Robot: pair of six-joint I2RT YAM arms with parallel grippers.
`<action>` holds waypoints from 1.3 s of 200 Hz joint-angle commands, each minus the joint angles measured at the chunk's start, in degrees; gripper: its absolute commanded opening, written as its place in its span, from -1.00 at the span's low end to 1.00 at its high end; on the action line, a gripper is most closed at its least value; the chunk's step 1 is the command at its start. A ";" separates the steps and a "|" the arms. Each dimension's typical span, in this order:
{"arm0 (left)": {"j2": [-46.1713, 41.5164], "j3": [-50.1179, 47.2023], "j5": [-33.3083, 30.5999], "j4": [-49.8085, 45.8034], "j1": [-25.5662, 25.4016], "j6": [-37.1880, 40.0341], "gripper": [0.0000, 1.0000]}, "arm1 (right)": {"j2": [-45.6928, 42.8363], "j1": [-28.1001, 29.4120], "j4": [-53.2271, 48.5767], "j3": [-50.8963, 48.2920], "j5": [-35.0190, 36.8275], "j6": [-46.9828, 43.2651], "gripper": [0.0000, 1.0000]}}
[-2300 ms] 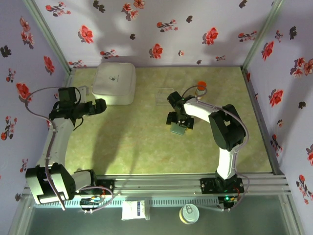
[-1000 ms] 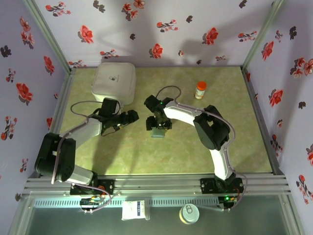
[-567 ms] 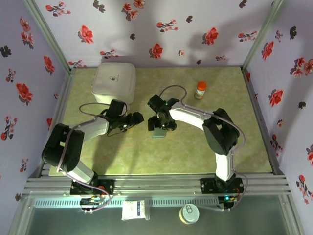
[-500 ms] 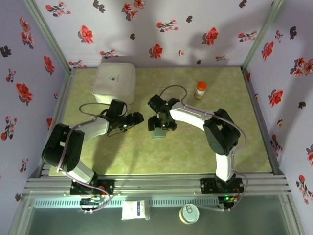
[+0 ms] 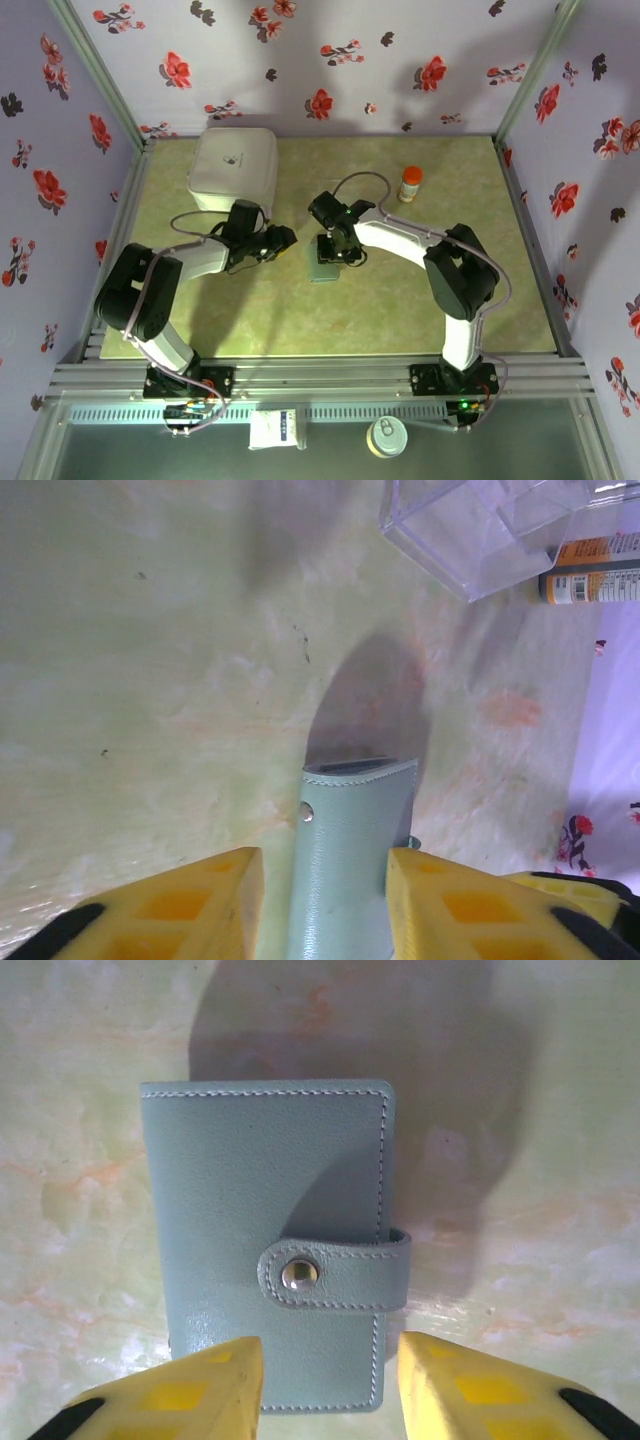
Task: Take the credit cards out of the card holder
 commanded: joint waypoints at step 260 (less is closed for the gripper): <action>7.26 3.54 6.16 1.61 -6.50 -4.00 -1.00 | 8.71 -0.33 -1.00 3.27 -2.97 -2.96 -0.90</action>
